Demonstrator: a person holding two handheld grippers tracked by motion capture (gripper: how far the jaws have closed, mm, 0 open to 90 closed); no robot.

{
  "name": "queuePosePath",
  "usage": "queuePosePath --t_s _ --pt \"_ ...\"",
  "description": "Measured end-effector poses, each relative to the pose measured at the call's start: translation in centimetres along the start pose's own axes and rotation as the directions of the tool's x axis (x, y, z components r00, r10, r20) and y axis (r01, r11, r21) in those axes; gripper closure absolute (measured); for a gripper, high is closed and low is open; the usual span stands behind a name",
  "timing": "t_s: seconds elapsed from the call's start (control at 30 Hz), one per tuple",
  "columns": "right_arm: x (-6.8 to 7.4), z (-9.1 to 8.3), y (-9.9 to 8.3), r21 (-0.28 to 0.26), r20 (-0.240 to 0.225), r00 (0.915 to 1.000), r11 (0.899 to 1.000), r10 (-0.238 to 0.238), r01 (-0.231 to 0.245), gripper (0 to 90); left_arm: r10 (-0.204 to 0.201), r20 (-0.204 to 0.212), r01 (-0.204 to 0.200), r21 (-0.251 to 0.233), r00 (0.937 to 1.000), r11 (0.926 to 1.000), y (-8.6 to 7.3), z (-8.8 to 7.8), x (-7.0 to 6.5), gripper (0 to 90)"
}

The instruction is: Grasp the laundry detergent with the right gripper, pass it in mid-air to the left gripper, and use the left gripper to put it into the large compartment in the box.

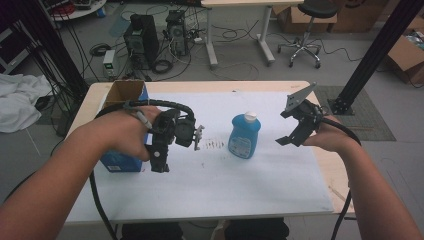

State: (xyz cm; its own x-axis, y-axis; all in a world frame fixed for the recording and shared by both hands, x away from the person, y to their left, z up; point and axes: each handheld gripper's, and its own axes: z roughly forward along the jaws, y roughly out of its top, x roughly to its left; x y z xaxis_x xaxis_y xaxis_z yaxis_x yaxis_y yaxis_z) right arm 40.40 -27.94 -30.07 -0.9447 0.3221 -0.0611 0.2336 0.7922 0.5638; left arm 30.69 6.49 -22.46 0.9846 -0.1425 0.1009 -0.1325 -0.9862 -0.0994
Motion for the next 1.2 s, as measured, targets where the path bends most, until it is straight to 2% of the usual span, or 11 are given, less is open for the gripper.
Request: queuePosePath --t_s 0.4,0.6,0.83,0.87,0.93,1.1,1.2 --pt "1.1 2.7 -0.9 -0.106 -0.009 0.9997 0.994 0.022 -0.023 0.0 0.002 -0.008 -0.003 -0.006 1.0 1.0 0.0 -0.1 -0.1 0.2" --pt "1.4 3.9 -1.3 -0.164 -0.006 0.9991 0.985 0.042 -0.042 0.0 0.005 -0.002 -0.005 -0.003 1.0 1.0 0.0 -0.2 -0.1 0.2" --pt "1.6 4.9 -1.3 -0.203 -0.006 0.9989 0.978 0.047 -0.047 0.0 0.011 -0.007 -0.011 -0.002 0.9999 0.9999 0.1 -0.2 -0.2 0.2" --pt "1.6 5.3 -1.4 -0.219 -0.01 0.9985 0.974 0.054 -0.054 0.0 0.01 -0.007 -0.01 -0.004 0.9999 0.9999 0.1 -0.2 -0.3 0.2" --pt "1.6 5.4 -1.5 -0.224 -0.008 0.9985 0.973 0.054 -0.054 0.0 0.011 -0.012 -0.011 -0.008 0.9999 0.9999 0.1 -0.2 -0.3 0.2" --pt "1.8 6.5 -2.0 -0.257 -0.004 0.9973 0.964 0.073 -0.071 0.0 0.001 -0.009 -0.001 -0.005 1.0 1.0 0.1 -0.2 -0.4 0.2" --pt "1.9 7.1 -2.0 -0.276 0.001 0.9968 0.958 0.079 -0.076 0.0 0.009 -0.016 -0.009 -0.006 0.9998 0.9999 0.1 -0.2 -0.4 0.2"
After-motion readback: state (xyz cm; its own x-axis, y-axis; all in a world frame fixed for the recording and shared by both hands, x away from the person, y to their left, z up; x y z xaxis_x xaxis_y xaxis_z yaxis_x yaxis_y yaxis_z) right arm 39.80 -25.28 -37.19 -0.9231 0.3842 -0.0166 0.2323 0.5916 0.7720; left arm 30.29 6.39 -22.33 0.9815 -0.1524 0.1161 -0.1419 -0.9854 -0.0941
